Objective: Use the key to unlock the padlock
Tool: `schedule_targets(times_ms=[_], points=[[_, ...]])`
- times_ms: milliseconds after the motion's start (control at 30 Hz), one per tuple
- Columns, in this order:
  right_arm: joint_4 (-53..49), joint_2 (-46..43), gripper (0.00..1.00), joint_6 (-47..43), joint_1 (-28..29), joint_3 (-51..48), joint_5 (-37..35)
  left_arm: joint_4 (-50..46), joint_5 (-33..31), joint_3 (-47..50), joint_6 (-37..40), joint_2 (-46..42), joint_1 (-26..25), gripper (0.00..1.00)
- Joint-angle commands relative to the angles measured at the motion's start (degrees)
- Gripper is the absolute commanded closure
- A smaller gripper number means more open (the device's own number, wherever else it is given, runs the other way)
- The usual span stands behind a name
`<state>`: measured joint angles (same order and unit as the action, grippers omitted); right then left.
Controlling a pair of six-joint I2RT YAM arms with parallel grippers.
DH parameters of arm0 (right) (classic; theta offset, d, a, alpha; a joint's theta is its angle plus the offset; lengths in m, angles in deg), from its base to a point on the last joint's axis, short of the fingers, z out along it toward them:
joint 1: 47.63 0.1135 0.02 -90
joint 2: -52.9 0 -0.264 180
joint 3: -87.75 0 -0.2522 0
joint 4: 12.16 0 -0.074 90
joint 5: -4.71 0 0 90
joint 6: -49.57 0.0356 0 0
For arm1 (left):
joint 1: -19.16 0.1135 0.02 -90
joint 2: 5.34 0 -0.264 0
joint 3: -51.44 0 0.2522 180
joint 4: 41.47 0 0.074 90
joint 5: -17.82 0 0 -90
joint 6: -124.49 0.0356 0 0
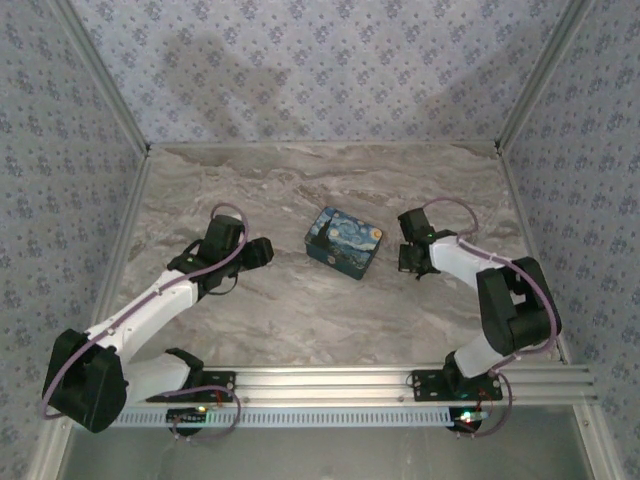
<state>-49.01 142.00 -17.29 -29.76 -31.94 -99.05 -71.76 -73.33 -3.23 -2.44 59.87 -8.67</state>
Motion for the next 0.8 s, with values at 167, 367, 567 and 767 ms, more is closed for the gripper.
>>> schedule_targets(times_ms=[167,367,567,767], points=[[-1.96,-1.45,0.70,0.65,0.13,3.11,0.50,0.47,-1.29,-0.04,-0.69,-0.87,0.24,0.33],[-5.09,-8.01,0.50,-0.36,-0.08,4.26,0.58,-1.18,-2.38,-2.12,0.30,-0.85,0.71,0.30],[-3.19,-14.80,0.00,-1.85,-0.46,4.57,-1.97,-4.41,-4.12,-6.02,2.73,-0.55,3.86,0.00],[8.64,-19.74,0.00,-5.16,-1.07,0.16,-15.35,-4.72,-16.56,-9.77,11.53,0.76,10.37,0.00]])
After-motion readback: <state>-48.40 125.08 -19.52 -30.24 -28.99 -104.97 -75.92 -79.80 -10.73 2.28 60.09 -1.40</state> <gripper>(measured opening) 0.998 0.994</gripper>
